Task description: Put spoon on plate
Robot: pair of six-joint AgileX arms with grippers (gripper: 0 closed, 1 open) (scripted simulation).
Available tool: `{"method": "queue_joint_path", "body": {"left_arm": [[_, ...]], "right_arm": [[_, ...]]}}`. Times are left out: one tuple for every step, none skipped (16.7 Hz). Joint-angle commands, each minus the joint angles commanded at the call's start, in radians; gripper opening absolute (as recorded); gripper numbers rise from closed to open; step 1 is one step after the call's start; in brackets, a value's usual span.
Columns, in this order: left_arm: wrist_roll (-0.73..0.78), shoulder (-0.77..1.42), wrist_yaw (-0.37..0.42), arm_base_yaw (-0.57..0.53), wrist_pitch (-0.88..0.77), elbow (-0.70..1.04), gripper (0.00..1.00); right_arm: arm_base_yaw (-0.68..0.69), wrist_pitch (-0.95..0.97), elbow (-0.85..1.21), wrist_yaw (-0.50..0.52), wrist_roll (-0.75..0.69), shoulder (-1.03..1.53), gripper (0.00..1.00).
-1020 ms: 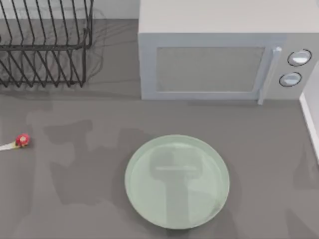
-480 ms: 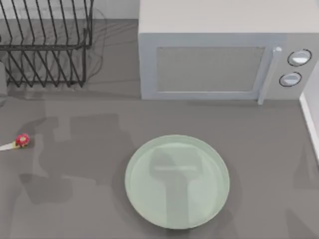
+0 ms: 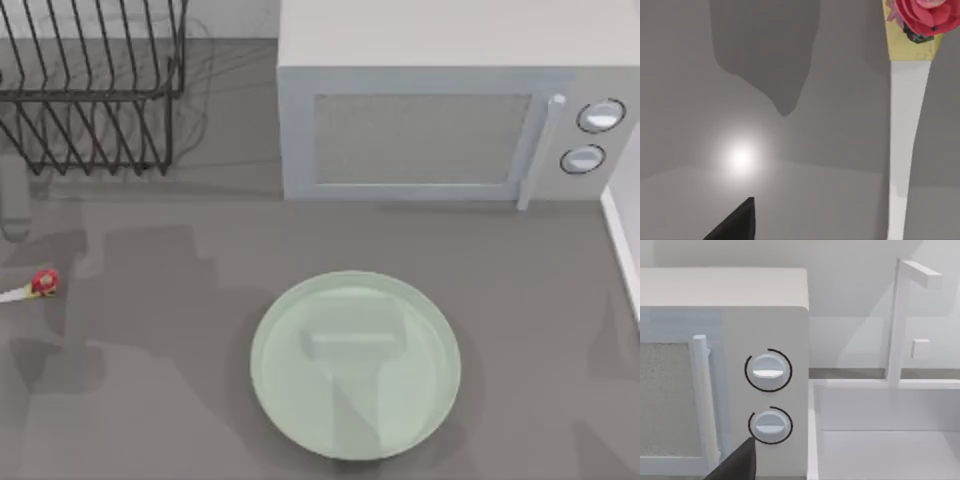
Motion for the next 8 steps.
{"method": "queue_joint_path", "body": {"left_arm": [[0.001, 0.021, 0.000, 0.000, 0.050, -0.027, 1.00], [0.002, 0.040, 0.000, 0.001, 0.099, -0.053, 1.00], [0.002, 0.058, 0.000, 0.001, 0.140, -0.076, 1.00], [0.003, 0.073, 0.001, 0.002, 0.170, -0.095, 1.00], [0.004, 0.082, 0.001, 0.002, 0.190, -0.108, 1.00], [0.004, 0.087, 0.001, 0.002, 0.199, -0.114, 1.00], [0.004, 0.087, 0.001, 0.002, 0.200, -0.115, 1.00], [0.004, 0.087, 0.001, 0.002, 0.200, -0.115, 1.00]], "right_arm": [[0.000, 0.000, 0.000, 0.000, 0.000, 0.000, 1.00], [0.000, 0.000, 0.000, 0.000, 0.000, 0.000, 1.00], [0.000, 0.000, 0.000, 0.000, 0.000, 0.000, 1.00], [0.000, 0.000, 0.000, 0.000, 0.000, 0.000, 1.00], [0.000, 0.000, 0.000, 0.000, 0.000, 0.000, 1.00], [0.000, 0.000, 0.000, 0.000, 0.000, 0.000, 1.00], [0.000, 0.000, 0.000, 0.000, 0.000, 0.000, 1.00], [0.000, 0.000, 0.000, 0.000, 0.000, 0.000, 1.00]]}}
